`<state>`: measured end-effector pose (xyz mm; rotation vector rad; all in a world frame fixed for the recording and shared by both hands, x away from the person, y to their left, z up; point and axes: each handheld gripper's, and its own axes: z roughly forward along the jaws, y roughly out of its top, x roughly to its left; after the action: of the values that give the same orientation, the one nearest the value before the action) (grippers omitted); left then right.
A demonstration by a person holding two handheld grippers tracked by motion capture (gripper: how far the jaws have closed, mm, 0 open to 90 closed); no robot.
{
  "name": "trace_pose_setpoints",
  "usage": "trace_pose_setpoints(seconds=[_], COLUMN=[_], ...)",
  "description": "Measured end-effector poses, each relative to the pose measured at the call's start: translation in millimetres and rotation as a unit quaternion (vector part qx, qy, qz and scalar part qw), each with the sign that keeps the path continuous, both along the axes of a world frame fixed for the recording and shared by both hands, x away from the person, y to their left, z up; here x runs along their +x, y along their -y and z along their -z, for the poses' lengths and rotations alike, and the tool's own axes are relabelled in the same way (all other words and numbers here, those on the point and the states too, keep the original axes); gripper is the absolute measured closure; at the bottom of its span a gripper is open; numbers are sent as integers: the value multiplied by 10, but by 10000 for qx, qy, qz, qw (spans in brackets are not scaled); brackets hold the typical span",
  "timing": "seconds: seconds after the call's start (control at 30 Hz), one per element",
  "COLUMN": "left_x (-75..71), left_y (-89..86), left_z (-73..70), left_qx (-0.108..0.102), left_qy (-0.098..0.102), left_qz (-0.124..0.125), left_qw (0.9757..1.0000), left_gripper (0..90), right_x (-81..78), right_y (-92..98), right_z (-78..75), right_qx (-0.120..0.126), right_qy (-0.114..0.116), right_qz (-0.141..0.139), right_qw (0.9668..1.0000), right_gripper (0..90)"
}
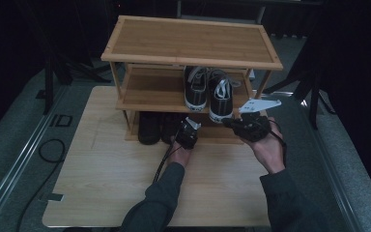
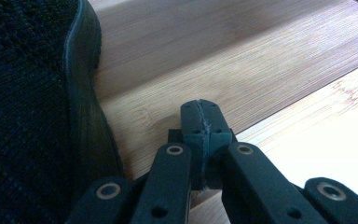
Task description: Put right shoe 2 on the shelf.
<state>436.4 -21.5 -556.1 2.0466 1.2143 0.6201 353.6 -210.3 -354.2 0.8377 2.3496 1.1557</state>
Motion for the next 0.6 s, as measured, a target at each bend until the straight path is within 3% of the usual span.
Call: trace_pose_setpoints(seconds=[0.37,0.43,0.5,0.6], left_x=[0,-1,0,1], left_y=[-1,-3,-7,-8], left_z=[0,-2,-3,-4], left_qx=[-16,-28,-7,-11], left_qy=[-18,-27,-14,-23], left_qz=[23,19,19,23], left_qw=[10000,10000,10000,10000], left_gripper=[900,900,900,900], right_x=[-1,6,37,29], right_y=[-38,-35,-1,-17], right_z=[83,122,124,119], right_qx=[-214,-288,-120,-211], right_qy=[-7,98,-11,48], right_qz=[19,186,150,161], right_qw=[9998,9994,9998,9996], right_gripper=[900,900,900,900])
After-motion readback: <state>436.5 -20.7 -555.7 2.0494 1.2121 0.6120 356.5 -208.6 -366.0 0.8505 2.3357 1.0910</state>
